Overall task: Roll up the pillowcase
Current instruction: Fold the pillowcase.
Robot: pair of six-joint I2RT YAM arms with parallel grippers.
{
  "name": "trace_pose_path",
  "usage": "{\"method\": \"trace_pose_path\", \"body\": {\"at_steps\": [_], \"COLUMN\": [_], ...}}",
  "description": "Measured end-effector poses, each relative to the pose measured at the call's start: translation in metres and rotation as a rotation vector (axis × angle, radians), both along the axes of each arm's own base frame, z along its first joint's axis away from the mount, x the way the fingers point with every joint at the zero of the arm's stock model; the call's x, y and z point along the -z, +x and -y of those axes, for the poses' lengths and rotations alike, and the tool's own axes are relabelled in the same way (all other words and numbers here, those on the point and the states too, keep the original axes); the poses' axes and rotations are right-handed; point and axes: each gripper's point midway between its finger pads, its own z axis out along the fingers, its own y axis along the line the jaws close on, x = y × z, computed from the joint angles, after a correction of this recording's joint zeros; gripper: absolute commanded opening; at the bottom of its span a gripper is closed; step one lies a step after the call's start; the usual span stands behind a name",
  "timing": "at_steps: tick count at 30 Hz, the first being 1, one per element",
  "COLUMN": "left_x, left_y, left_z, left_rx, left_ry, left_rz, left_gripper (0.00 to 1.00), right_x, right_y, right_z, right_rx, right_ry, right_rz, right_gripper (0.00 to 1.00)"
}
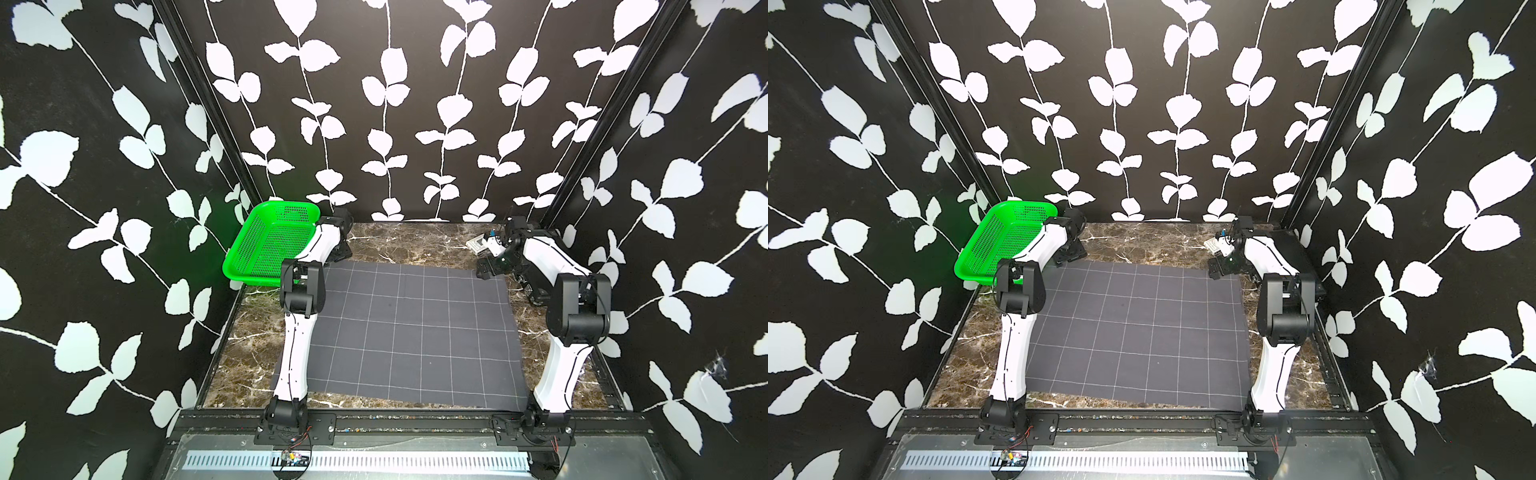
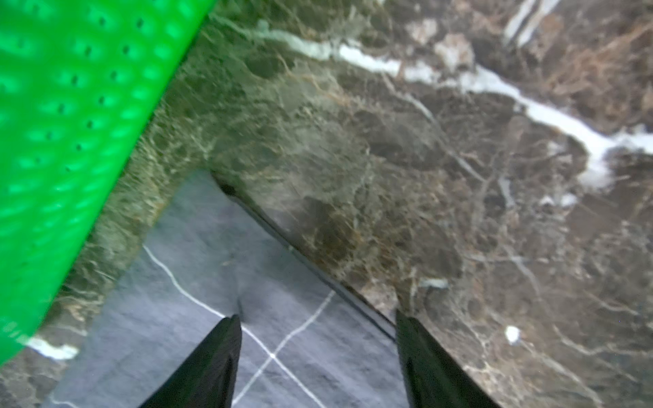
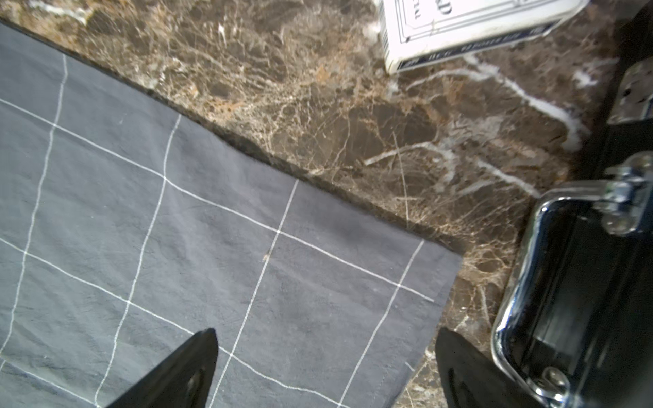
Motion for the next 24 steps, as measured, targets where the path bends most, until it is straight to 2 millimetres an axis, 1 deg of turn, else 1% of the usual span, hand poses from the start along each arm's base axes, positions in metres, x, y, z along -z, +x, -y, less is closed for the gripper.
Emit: {"method": "trace_pose_path", "body": {"at_steps": [5, 10, 13, 16, 19, 24], "left_x": [0.0002, 0.0026, 0.0035, 0.0055, 0.0056, 0.0055], "left_y": [0.0072, 0.0069, 0.0079, 0.0090, 0.0096, 0.0073], "left_z": [0.0010, 0.0041, 0.0062, 0.0077, 0.0083, 0.0059], "left_rx": [-0.008, -0.007, -0.002, 0.005, 0.012, 0.030], "left_ry": [-0.006, -0.025, -0.036, -0.043, -0.045, -0.032], "left_rz": [0.014, 0.010, 0.013, 0.016, 0.020, 0.011], "left_gripper": [0.70, 0.61, 0.48, 0.39, 0.27, 0.01], "right_x": [0.0010, 0.0007, 0.0006, 0.0010, 0.0033, 0.0073], "right_y": [-0.0005, -0.0002, -0.0002, -0.0001, 0.0000, 0.0037], "right_z": [0.0023, 0.0033, 0.0045, 0.0033, 0.0021, 0.0044], "right_rx": [0.003, 0.005, 0.008, 0.007, 0.017, 0.049], "right_ry": [0.000, 0.004, 0.009, 0.016, 0.026, -0.006], "right_rz": [-0.002, -0.001, -0.001, -0.001, -0.001, 0.011], "right_gripper": [0.99, 0.99, 0.99, 0.99, 0.97, 0.96]}}
